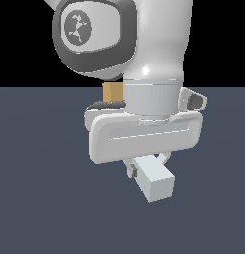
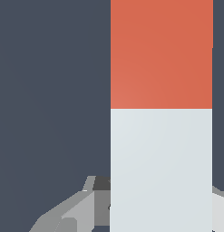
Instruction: Insert the peg into the horizontal hole in a box.
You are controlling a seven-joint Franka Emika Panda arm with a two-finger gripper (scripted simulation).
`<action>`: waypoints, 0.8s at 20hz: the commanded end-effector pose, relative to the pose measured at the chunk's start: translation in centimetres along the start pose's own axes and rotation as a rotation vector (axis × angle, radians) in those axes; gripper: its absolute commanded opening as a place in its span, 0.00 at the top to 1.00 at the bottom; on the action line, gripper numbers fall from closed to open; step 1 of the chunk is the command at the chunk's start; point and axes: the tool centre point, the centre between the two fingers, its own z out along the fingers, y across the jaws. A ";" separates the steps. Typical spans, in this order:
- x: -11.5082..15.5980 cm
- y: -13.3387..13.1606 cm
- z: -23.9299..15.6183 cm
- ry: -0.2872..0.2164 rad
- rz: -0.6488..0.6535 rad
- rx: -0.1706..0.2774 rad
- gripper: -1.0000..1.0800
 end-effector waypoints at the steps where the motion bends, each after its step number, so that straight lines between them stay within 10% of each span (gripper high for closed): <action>1: 2.8 1.5 -1.2 -0.001 -0.002 -0.004 1.00; 16: 17.3 9.1 -6.6 -0.002 0.000 -0.004 1.00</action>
